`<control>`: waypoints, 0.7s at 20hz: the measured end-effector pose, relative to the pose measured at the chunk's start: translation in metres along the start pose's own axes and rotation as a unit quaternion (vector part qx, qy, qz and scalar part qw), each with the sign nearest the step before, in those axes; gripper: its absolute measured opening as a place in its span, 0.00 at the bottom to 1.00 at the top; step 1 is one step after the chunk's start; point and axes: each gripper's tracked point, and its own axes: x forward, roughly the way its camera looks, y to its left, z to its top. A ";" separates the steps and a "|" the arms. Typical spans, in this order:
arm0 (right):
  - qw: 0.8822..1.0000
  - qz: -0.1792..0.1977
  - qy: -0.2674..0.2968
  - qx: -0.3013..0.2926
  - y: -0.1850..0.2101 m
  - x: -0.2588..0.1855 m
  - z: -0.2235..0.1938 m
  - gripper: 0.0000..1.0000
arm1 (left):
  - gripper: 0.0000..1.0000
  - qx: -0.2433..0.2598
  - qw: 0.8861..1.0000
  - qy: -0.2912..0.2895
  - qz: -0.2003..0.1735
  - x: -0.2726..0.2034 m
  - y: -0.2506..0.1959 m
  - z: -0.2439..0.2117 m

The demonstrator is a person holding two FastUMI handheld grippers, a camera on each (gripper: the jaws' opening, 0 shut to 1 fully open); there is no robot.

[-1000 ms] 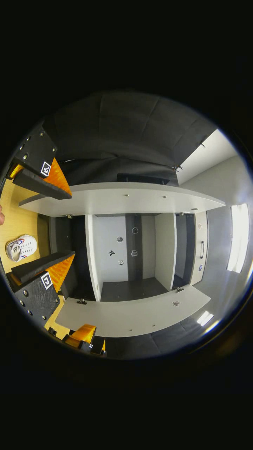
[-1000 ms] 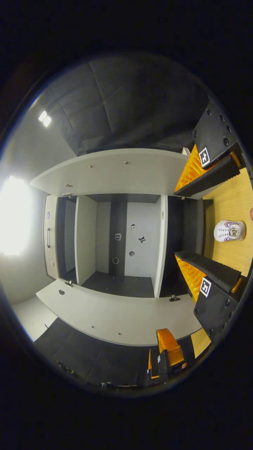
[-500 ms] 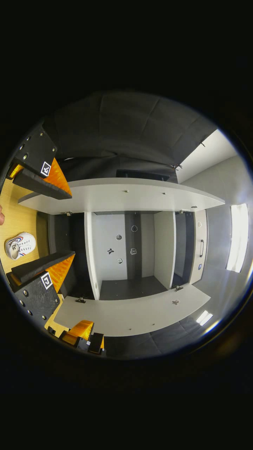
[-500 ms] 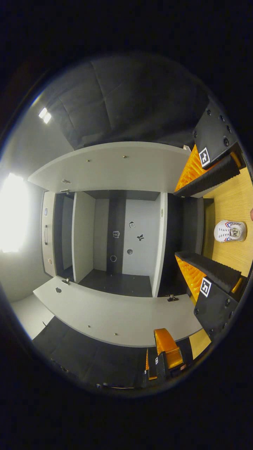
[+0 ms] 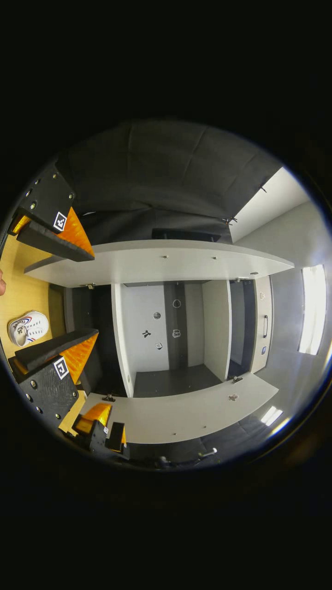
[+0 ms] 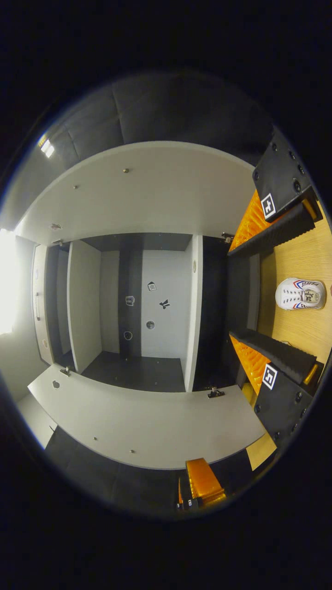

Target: Grab one shoe with the right hand and put it into the shoe cabinet, grab the other shoe with the left hand and put it into the shoe cabinet; then close the right door with the right hand and the left door with the left hand.

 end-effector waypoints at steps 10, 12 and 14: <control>0.991 0.022 0.128 -0.023 0.014 0.066 -0.099 0.98 | 0.80 0.012 0.999 0.011 0.030 0.000 0.021 -0.005; 0.988 0.029 0.152 -0.027 0.017 0.073 -0.120 0.98 | 0.80 0.014 0.999 0.015 0.037 0.001 0.025 -0.008; 0.983 0.037 0.178 -0.034 0.022 0.079 -0.141 0.98 | 0.79 0.014 0.999 0.020 0.043 0.001 0.028 -0.011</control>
